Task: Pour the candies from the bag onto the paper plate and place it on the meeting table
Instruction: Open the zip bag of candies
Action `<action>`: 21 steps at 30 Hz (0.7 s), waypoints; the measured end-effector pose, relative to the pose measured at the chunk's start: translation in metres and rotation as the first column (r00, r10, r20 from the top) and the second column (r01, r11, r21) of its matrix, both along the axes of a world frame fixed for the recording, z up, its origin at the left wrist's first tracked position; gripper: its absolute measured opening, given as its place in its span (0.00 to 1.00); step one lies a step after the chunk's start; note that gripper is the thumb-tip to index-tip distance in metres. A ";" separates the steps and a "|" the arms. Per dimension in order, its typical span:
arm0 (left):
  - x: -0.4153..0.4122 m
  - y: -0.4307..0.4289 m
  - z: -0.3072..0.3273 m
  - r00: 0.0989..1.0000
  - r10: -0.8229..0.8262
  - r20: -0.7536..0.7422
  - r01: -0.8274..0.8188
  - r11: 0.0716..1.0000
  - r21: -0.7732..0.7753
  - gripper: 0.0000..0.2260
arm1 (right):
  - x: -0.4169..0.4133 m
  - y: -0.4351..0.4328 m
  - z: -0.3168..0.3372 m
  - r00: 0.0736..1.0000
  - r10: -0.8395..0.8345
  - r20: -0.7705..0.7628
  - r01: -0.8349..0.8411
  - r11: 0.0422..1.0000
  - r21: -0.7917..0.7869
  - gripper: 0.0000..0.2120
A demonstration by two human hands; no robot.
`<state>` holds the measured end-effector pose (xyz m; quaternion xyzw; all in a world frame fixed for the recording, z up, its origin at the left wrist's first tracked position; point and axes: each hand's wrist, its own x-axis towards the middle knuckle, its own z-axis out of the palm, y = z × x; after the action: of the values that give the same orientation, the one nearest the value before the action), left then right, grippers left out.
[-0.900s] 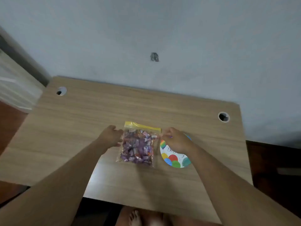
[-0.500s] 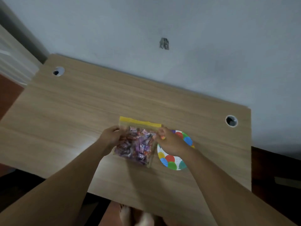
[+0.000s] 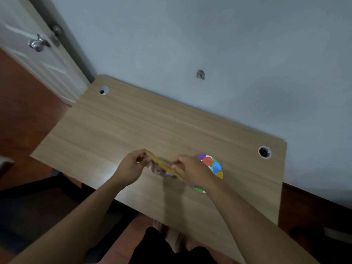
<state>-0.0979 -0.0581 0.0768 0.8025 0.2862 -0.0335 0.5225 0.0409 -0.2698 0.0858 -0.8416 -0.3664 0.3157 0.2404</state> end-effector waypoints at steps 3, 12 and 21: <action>-0.005 0.006 0.006 0.999 -0.031 0.024 0.033 0.998 -0.062 0.07 | -0.013 0.000 0.005 0.997 -0.075 -0.023 0.074 0.997 -0.007 0.08; -0.014 0.035 -0.001 0.996 -0.076 0.056 0.088 0.961 -0.263 0.13 | -0.058 0.014 0.014 0.979 -0.205 -0.018 0.205 0.979 -0.015 0.12; -0.030 0.018 0.017 0.946 0.322 0.047 -0.299 0.918 -0.262 0.09 | -0.081 0.028 0.025 0.884 -0.461 -0.080 0.460 0.887 -0.026 0.03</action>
<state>-0.1281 -0.0403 0.0935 0.6749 0.3798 0.0499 0.6307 -0.0401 -0.2421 0.1104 -0.8913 -0.1448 0.2858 0.3208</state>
